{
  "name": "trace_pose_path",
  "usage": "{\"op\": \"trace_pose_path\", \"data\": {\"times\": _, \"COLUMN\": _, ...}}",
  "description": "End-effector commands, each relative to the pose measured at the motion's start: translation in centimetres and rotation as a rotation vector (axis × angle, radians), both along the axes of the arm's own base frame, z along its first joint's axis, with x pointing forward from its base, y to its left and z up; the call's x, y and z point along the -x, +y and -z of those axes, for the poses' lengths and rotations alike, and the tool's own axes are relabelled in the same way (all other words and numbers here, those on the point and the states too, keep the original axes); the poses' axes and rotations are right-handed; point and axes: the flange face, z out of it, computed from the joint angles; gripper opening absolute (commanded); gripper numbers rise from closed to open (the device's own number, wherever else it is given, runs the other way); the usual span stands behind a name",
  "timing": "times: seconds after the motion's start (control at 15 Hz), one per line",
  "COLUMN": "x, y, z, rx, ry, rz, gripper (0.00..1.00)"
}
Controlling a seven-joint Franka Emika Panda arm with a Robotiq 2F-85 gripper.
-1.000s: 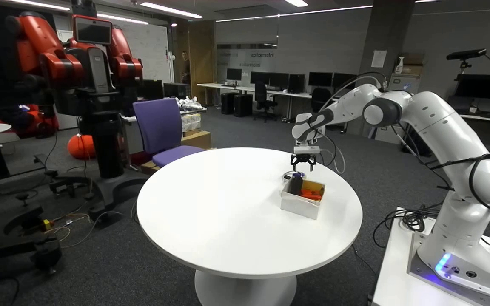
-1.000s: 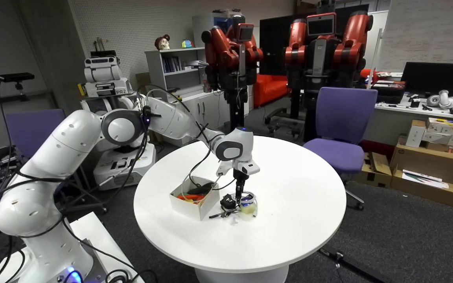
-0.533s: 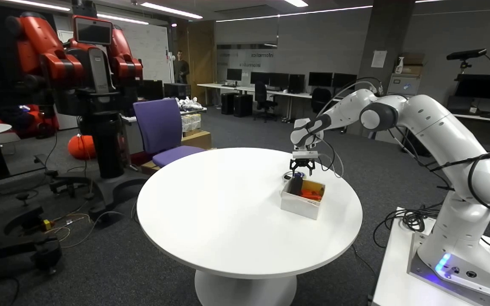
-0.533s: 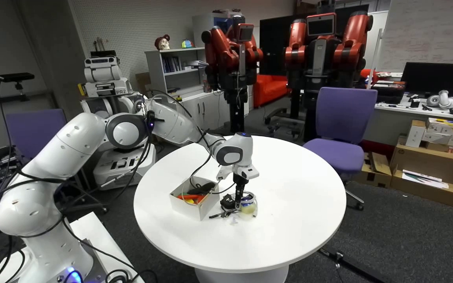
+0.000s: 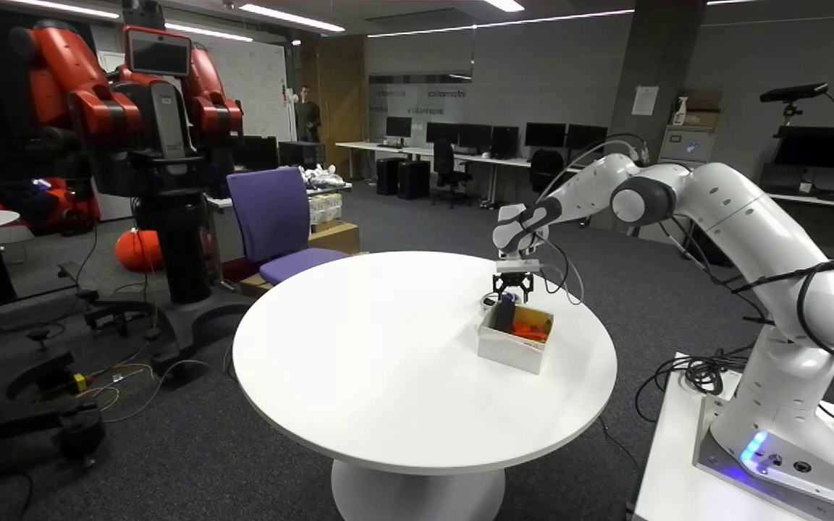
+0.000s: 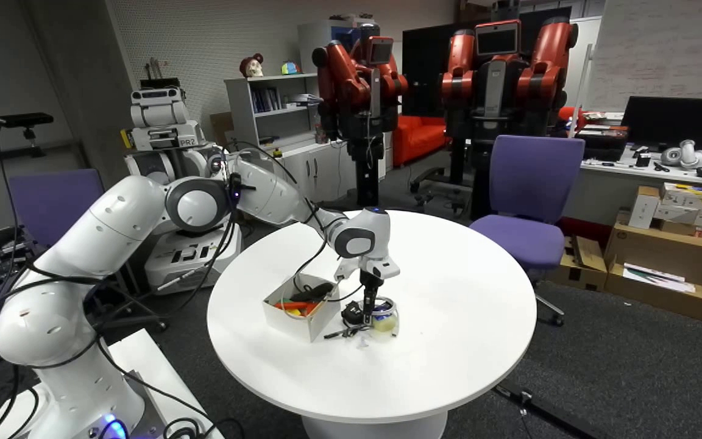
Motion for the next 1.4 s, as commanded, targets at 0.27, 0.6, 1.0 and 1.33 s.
{"op": "trace_pose_path", "data": {"times": 0.27, "x": -0.6, "y": -0.4, "z": -0.5, "rx": 0.027, "ry": -0.005, "rz": 0.005, "gripper": 0.23}}
{"op": "trace_pose_path", "data": {"times": 0.6, "x": -0.5, "y": -0.8, "z": -1.4, "rx": 0.035, "ry": -0.015, "rz": 0.002, "gripper": 0.00}}
{"op": "trace_pose_path", "data": {"times": 1.0, "x": -0.1, "y": -1.4, "z": -3.0, "rx": 0.036, "ry": -0.034, "rz": -0.001, "gripper": 0.02}}
{"op": "trace_pose_path", "data": {"times": 1.33, "x": -0.2, "y": -1.6, "z": -4.4, "rx": 0.042, "ry": -0.051, "rz": 0.002, "gripper": 0.02}}
